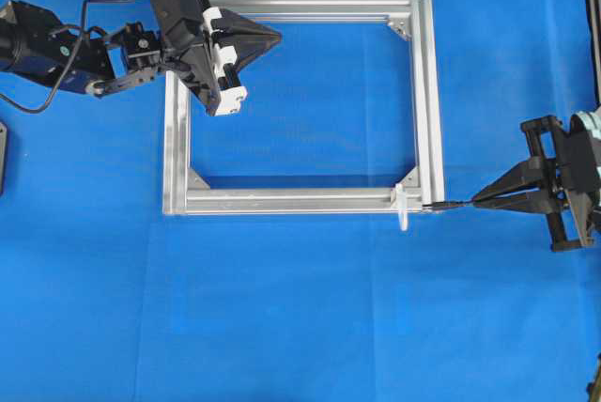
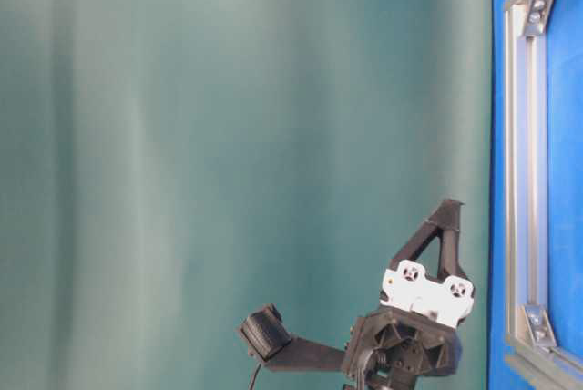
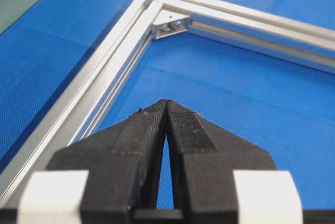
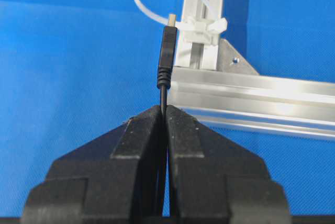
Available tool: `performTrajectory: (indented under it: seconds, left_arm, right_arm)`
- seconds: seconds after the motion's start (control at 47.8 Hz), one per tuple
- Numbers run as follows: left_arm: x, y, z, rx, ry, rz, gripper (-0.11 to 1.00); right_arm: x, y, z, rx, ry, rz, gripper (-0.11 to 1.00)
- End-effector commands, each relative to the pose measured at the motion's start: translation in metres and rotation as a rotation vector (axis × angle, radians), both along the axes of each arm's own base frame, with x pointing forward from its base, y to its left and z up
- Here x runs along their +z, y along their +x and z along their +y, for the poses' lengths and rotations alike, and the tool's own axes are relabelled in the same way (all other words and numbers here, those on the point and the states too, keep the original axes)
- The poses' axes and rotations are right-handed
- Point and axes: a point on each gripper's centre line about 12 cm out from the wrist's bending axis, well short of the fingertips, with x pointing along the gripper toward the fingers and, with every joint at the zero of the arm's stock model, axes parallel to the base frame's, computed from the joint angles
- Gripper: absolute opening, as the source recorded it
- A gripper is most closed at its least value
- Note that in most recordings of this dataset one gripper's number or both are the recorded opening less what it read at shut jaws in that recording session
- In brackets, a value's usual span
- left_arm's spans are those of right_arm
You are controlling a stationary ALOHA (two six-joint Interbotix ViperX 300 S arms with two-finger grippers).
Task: Insert the wire through the string loop located on the right side.
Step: 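Push the USB plug leftward through the white zip-tie loop with the right gripper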
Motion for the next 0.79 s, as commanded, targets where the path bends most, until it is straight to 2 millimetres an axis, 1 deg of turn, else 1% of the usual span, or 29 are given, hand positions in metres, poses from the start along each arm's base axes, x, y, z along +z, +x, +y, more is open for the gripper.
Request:
performTrajectory:
  seconds: [0.0,0.125,0.397,0.774]
  left_arm:
    - [0.02,0.004,0.002,0.001,0.021,-0.059,0.0]
    - [0.019,0.004,0.002,0.0,0.022,-0.057,0.0]
    - [0.02,0.004,0.001,-0.002,0.025,-0.058,0.0]
    - [0.02,0.004,0.002,-0.002,0.026,-0.058,0.0]
  right_arm:
    - [0.005,0.006,0.0,-0.006,0.005,-0.033,-0.04]
    - [0.005,0.011,0.001,-0.012,0.004,-0.046,-0.04]
    - [0.002,0.029,0.003,-0.022,-0.006,-0.059,-0.04]
    - [-0.006,0.07,0.008,-0.039,-0.027,-0.06,-0.04]
